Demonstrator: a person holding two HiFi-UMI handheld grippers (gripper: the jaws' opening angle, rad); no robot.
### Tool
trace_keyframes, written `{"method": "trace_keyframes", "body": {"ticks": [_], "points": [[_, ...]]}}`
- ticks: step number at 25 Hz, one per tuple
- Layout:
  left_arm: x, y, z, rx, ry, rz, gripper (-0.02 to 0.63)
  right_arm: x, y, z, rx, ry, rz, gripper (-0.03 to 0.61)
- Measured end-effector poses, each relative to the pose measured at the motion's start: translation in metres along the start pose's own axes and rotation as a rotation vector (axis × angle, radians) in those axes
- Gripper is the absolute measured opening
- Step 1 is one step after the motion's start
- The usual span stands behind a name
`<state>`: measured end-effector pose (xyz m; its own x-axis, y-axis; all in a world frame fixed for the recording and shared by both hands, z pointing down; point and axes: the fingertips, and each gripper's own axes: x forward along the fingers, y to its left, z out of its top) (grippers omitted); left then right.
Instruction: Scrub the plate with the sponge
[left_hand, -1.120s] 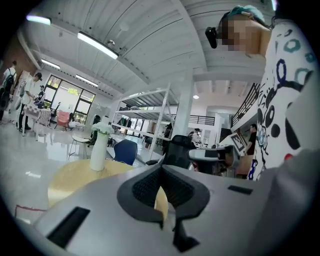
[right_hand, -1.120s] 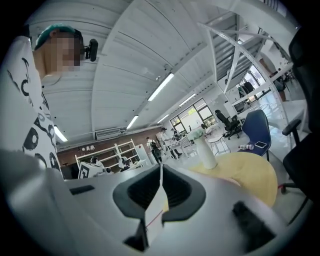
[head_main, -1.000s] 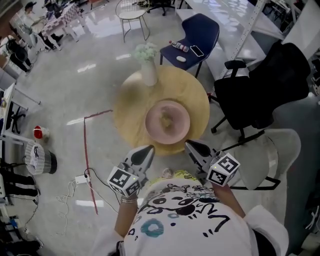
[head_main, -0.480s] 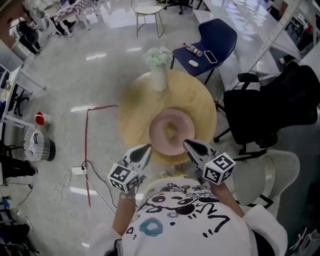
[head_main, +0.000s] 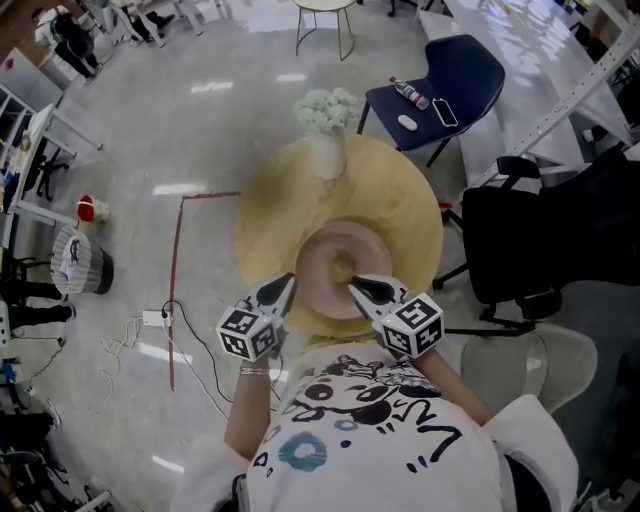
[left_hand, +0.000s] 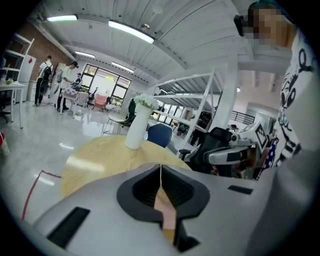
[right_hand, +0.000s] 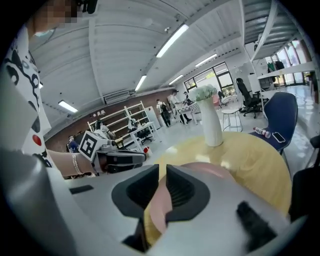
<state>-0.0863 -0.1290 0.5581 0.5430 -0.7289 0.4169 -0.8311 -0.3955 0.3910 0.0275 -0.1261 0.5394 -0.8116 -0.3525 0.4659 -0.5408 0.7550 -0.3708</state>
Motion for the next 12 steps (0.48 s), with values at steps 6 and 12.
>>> {"method": "trace_keyframes", "body": {"ticks": [6,12], "points": [[0.017,0.022,-0.03,-0.018,0.13,0.059,0.02,0.024,-0.036,-0.03,0.0,0.159,-0.132,0.123],[0.04,0.04,-0.057,0.023,0.308,0.006,0.021,0.061,-0.057,-0.052,0.01,0.283,-0.242,0.167]]}}
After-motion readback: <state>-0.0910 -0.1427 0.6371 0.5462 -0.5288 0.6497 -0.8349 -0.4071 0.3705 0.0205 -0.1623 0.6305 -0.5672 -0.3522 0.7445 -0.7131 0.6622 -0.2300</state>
